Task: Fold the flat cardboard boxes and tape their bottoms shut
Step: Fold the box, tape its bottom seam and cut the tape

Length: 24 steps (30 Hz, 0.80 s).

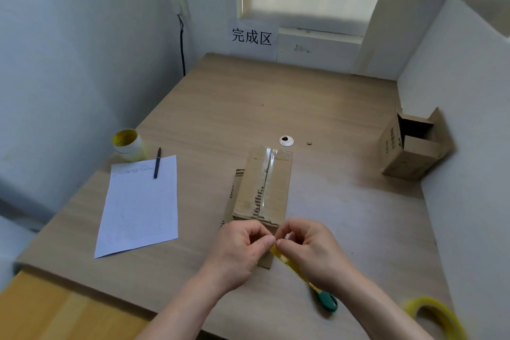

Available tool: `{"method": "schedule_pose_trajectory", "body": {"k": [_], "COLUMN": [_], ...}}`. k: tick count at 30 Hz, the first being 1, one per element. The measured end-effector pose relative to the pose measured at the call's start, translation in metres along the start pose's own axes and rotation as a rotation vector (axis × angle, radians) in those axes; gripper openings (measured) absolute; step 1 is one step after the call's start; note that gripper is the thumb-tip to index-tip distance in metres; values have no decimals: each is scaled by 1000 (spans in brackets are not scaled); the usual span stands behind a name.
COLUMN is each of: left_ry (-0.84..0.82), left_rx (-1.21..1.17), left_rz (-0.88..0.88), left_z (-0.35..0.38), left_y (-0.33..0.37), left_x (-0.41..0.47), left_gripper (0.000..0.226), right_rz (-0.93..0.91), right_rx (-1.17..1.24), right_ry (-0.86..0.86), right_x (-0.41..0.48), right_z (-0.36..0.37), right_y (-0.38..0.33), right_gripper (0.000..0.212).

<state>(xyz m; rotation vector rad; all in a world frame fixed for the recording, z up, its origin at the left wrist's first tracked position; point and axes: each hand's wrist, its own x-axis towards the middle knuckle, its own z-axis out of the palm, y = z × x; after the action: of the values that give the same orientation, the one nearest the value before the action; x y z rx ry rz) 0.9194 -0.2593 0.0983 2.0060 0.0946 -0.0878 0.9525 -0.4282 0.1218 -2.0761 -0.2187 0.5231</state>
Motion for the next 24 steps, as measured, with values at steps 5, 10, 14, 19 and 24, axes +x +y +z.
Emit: {"method": "schedule_pose_trajectory", "body": {"k": [5, 10, 14, 19, 24], "left_ry": [72, 142, 295, 445, 485], "left_rx": [72, -24, 61, 70, 63], "left_rz": [-25, -36, 37, -48, -73], "left_z": [-3, 0, -7, -6, -6], "left_y": [-32, -48, -64, -81, -87], "left_x": [4, 6, 19, 35, 37], "left_gripper": [21, 23, 22, 20, 27], "right_rz": [139, 117, 132, 68, 143], "right_rx": [342, 430, -714, -774, -421], "right_ry": [-209, -90, 158, 115, 19], "right_x": [-9, -26, -9, 21, 20], "right_z": [6, 8, 5, 4, -12], "right_y": [22, 26, 21, 13, 17], "right_gripper": [89, 78, 53, 50, 49]}}
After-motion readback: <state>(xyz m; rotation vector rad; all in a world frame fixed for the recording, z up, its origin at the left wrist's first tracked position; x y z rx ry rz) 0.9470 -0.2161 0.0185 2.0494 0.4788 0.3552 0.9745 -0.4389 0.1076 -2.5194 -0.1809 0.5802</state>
